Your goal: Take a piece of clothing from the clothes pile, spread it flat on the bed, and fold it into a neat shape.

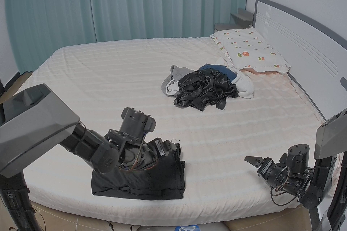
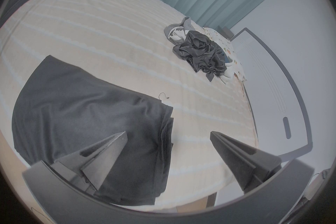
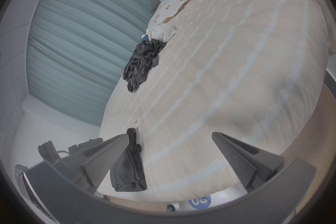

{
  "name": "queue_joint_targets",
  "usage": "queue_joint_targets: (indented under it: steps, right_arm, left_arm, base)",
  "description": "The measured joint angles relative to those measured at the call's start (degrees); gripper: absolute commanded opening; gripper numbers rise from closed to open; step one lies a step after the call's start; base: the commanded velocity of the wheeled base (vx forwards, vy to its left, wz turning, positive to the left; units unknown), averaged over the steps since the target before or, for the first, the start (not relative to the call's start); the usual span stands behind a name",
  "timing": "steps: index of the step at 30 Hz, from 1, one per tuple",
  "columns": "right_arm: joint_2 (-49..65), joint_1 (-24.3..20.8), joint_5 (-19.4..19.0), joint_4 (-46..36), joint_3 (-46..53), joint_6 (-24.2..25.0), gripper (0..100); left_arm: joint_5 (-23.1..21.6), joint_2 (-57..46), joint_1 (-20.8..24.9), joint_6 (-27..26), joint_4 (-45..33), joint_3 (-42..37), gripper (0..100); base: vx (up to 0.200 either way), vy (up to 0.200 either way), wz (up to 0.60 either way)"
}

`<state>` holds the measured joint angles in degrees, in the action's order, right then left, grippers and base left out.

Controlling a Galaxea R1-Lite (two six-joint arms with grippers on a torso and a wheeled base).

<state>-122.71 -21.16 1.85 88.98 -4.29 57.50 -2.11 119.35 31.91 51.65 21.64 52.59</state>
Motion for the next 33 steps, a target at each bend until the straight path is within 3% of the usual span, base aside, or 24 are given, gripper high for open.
queue_joint_targets:
  steps: [3,12,15,26,33]
  right_arm:
    - [-0.1,0.0,0.0,0.0,0.0,-0.1,100]
    - [-0.6,-0.2,-0.1,0.0,0.0,-1.1,100]
    - [-0.9,-0.7,-0.2,0.0,-0.2,-2.2,100]
    - [-2.6,-3.6,-3.2,0.0,-5.5,-11.8,100]
    - [-5.7,-5.2,-7.2,-2.2,-13.4,-13.5,100]
  left_arm:
    - [-2.0,-2.0,-1.6,1.5,4.6,-6.0,100]
    - [-5.5,-5.9,-8.6,4.2,25.4,-24.2,100]
    - [-6.2,-6.3,-11.0,5.4,26.8,-26.6,100]
    - [-10.0,-7.3,-19.4,8.7,28.4,-27.5,100]
    - [-13.3,-7.5,-24.4,8.7,28.4,-27.3,100]
  base:
    - [-0.200,0.000,0.00]
    - [0.000,0.000,0.00]
    - [0.000,0.000,0.00]
    - [0.000,0.200,0.00]
    - [0.000,0.200,0.00]
